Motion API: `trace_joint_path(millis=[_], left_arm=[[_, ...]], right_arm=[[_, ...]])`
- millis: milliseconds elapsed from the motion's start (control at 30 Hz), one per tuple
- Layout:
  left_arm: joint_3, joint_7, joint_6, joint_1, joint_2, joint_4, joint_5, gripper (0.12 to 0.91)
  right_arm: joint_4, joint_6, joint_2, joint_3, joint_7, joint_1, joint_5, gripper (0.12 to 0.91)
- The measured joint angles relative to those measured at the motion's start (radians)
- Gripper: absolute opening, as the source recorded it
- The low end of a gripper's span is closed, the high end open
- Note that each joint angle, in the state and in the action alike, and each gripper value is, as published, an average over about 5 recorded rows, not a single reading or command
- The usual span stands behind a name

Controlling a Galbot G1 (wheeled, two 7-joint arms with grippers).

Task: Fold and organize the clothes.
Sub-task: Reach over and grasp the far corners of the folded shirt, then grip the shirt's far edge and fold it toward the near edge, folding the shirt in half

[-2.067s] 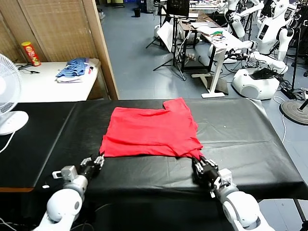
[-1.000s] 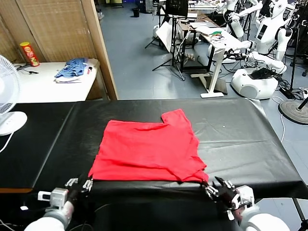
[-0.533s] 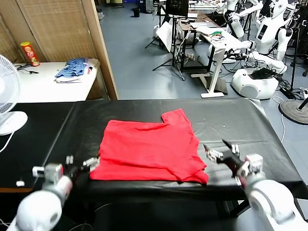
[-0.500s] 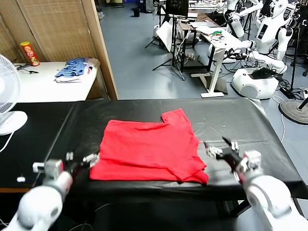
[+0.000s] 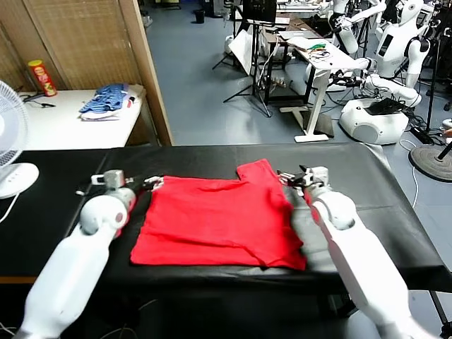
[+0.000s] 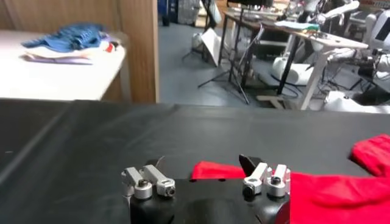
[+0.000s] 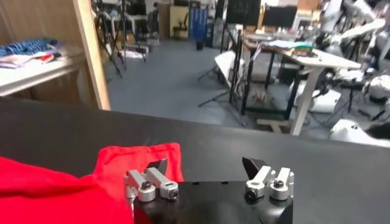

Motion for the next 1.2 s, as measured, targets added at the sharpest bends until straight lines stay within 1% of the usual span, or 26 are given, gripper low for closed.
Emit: trace_joint_path(millis=[167,233,300,333,367,400,467,567,667,733,767,833,867,967,1067,1133,1200], left_arm=[[0.047,0.047,0.018,-0.079,-0.026,0.129,0.017,0.798],[0.056,0.054,0.017,-0.099,-0.038,0.163,0.025,0.798],[0.061,0.058,0.016,-0.116,-0.051,0.190,0.031,0.790],[0.063,0.061,0.015,-0.122,-0.056,0.202,0.035,0.767],[0.065,0.065,0.014,-0.128,-0.061,0.214,0.039,0.744],[0.066,0.070,0.013,-0.133,-0.066,0.225,0.042,0.704],[0.065,0.080,0.012,-0.141,-0.075,0.245,0.046,0.599],[0.065,0.105,0.014,-0.142,-0.083,0.260,0.053,0.431],[0.069,0.125,0.016,-0.135,-0.085,0.258,0.068,0.263],[0.071,0.128,0.016,-0.131,-0.086,0.255,0.080,0.172],[0.072,0.128,0.015,-0.130,-0.087,0.254,0.086,0.146],[0.072,0.131,0.008,-0.130,-0.088,0.255,0.103,0.125],[0.070,0.133,0.002,-0.130,-0.089,0.256,0.115,0.127],[0.060,0.142,-0.020,-0.131,-0.090,0.254,0.159,0.128],[0.045,0.144,-0.032,-0.125,-0.088,0.241,0.191,0.128],[0.034,0.142,-0.033,-0.117,-0.081,0.226,0.193,0.128],[0.022,0.137,-0.029,-0.106,-0.071,0.204,0.180,0.128]], right_arm=[[-0.108,0.003,0.052,-0.009,-0.014,0.050,-0.018,0.798],[-0.134,0.003,0.065,-0.007,-0.018,0.059,-0.018,0.797],[-0.153,-0.001,0.076,0.001,-0.018,0.064,-0.019,0.779],[-0.160,-0.003,0.082,0.005,-0.016,0.066,-0.019,0.770],[-0.167,-0.005,0.087,0.010,-0.015,0.067,-0.019,0.744],[-0.172,-0.006,0.091,0.014,-0.014,0.067,-0.019,0.719],[-0.179,-0.005,0.096,0.019,-0.015,0.068,-0.020,0.663],[-0.186,-0.002,0.102,0.022,-0.023,0.067,-0.019,0.530],[-0.189,0.007,0.106,0.026,-0.028,0.066,-0.020,0.365],[-0.188,0.019,0.108,0.031,-0.029,0.064,-0.024,0.250],[-0.186,0.026,0.108,0.034,-0.030,0.061,-0.027,0.202],[-0.177,0.047,0.107,0.042,-0.035,0.054,-0.030,0.139],[-0.169,0.060,0.104,0.045,-0.041,0.050,-0.027,0.124],[-0.137,0.096,0.090,0.047,-0.072,0.041,-0.004,0.122],[-0.100,0.108,0.069,0.043,-0.096,0.035,0.032,0.122],[-0.071,0.100,0.050,0.039,-0.096,0.028,0.058,0.122],[-0.036,0.085,0.026,0.034,-0.082,0.015,0.085,0.122]])
